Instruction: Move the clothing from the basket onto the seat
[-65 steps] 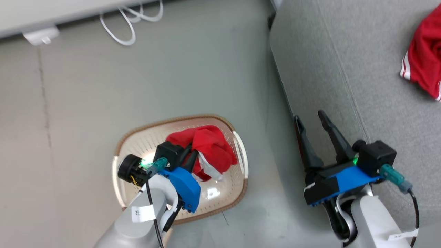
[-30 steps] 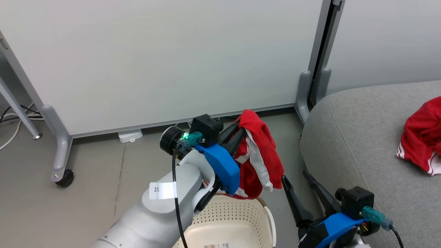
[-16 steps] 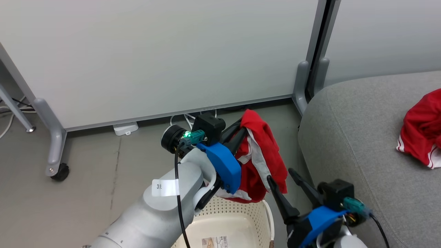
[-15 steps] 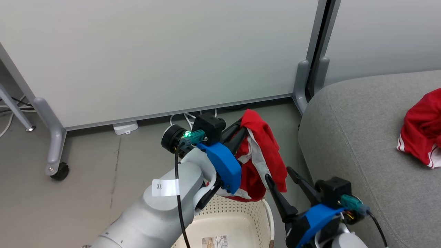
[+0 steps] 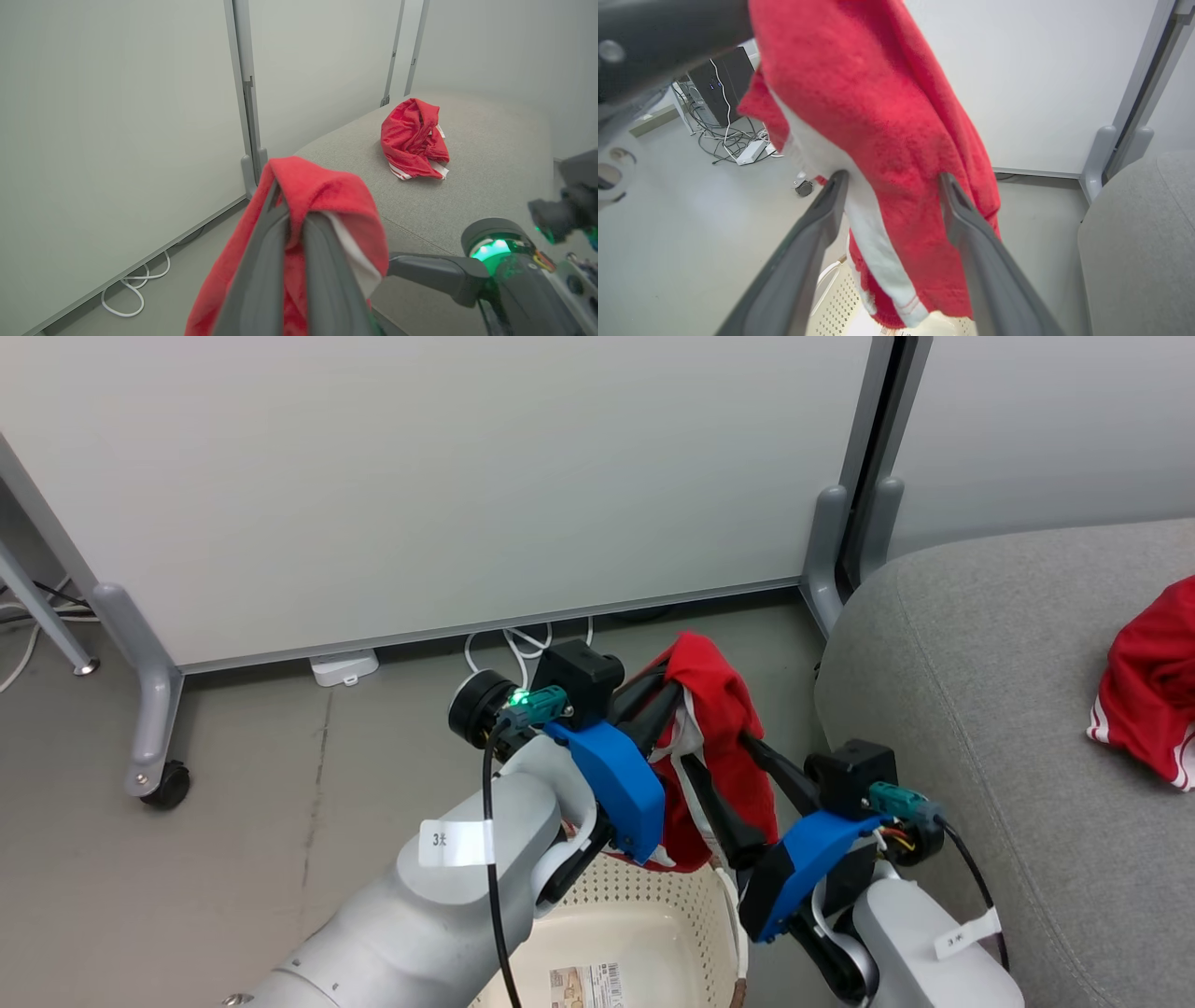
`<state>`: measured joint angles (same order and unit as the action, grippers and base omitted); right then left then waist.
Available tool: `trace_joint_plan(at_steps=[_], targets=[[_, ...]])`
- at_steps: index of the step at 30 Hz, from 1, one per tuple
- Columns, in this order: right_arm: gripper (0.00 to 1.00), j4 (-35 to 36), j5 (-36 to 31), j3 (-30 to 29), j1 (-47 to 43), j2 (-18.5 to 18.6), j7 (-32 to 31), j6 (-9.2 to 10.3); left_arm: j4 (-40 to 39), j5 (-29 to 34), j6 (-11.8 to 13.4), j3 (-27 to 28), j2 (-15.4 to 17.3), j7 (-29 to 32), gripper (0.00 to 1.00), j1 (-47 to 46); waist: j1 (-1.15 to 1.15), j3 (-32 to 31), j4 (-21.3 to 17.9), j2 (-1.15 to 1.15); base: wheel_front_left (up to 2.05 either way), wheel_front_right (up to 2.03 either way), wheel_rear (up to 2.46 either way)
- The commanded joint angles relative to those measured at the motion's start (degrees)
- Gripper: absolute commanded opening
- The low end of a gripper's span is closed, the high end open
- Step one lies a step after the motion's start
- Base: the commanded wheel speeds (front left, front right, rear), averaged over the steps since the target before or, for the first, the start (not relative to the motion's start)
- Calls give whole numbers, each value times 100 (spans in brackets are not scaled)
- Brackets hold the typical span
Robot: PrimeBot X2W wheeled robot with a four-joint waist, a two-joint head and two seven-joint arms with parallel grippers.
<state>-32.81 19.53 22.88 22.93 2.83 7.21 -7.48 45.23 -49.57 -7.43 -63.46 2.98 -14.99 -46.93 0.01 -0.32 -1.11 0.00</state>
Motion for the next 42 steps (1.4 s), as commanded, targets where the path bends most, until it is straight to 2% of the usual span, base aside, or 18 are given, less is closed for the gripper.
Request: trace_joint_plan(at_steps=[1,14,25,34,42], targets=[[100,-110,52,60,190,11,69,-3,-29,-30,-4,-12,-4,-30,0,-80,-1,8,11,0,0,0,0],[100,-1189,349,402,977,10,460,-3,-12,-188,-4,-295,-10,-30,0,-85,-1,23,147,0,0,0,0],[100,-1595,447,602,1226,10,567,-3,-38,-390,-5,-600,0,-30,0,-109,-1,5,104,0,0,0,0],[100,-1864,773,1151,1430,10,389,-3,-277,-547,-5,-815,29,-30,0,-200,-1,12,110,0,0,0,0],[100,-2053,1072,1294,1691,10,619,-3,-446,-639,-5,-889,116,-30,0,-174,-1,37,153,0,0,0,0]])
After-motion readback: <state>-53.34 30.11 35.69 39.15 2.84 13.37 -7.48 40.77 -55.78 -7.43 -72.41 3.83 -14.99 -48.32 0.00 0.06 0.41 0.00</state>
